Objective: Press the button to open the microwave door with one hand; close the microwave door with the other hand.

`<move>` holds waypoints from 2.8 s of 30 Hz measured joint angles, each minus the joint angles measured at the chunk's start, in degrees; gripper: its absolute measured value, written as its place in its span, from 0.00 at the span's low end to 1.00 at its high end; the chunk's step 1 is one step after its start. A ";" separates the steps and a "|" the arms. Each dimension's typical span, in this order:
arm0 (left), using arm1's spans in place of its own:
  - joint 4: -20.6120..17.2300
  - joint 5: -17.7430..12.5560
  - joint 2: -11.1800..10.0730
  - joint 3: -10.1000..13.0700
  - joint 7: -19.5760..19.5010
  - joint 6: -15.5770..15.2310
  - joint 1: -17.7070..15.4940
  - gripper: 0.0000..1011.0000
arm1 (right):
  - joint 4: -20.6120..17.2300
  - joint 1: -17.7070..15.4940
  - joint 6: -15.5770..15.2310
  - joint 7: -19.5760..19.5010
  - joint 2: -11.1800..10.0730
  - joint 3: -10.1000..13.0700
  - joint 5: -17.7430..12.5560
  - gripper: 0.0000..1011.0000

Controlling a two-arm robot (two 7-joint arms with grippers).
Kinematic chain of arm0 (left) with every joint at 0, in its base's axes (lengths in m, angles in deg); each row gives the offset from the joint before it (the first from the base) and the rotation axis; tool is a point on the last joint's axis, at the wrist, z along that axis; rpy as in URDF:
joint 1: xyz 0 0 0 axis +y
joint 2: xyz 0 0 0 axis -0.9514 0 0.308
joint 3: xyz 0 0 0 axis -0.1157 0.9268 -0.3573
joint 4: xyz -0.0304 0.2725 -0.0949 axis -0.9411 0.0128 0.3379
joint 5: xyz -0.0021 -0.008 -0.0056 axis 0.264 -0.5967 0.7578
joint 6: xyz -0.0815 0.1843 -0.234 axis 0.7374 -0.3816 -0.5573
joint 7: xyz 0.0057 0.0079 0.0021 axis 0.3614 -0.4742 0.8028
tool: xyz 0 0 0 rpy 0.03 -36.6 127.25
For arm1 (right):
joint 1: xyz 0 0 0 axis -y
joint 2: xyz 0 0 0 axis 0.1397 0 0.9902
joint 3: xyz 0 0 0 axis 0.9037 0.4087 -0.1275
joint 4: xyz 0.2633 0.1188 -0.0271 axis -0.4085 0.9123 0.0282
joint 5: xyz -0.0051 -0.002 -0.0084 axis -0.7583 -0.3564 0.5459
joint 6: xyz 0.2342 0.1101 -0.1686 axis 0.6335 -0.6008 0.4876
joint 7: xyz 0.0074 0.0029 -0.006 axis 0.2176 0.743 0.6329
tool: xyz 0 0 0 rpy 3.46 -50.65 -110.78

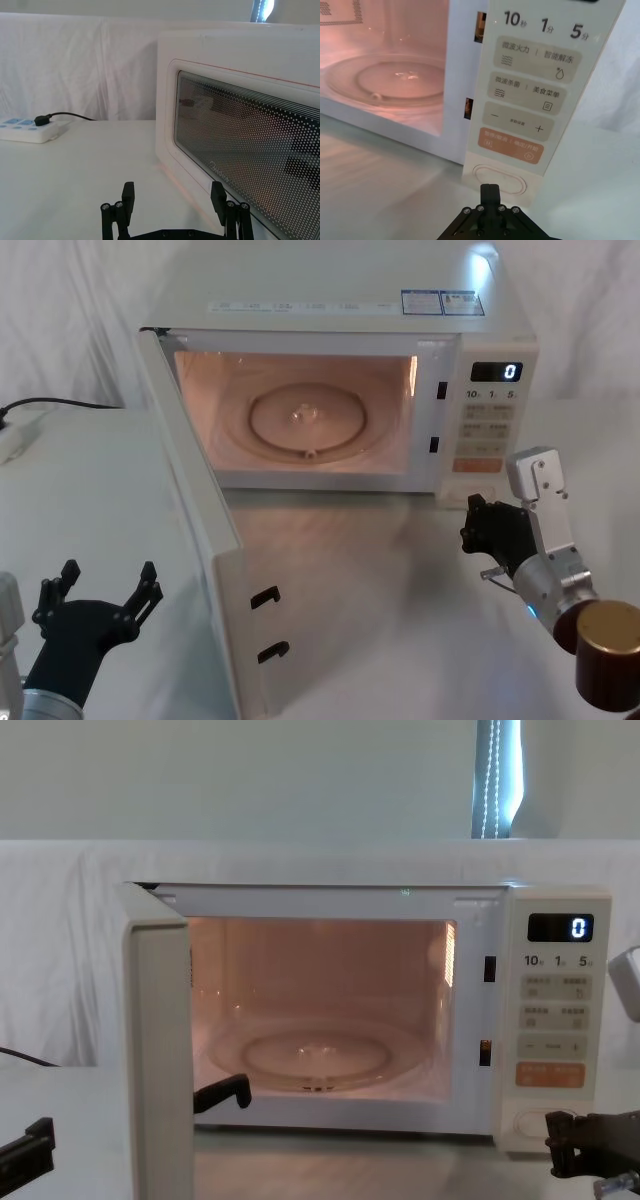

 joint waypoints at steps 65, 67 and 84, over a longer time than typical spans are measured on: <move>0.00 0.00 0.00 0.00 0.00 0.00 0.00 0.99 | -15.68 -15.36 4.85 -0.75 -3.75 8.20 -6.49 0.99; 0.00 0.00 0.00 0.00 0.00 0.00 0.00 0.99 | -15.68 -15.35 4.85 -0.74 -3.76 8.19 -6.49 0.99; 0.00 0.00 0.00 0.00 0.00 0.00 0.00 0.99 | -15.68 -15.35 4.79 -0.67 -3.79 8.17 -6.47 0.99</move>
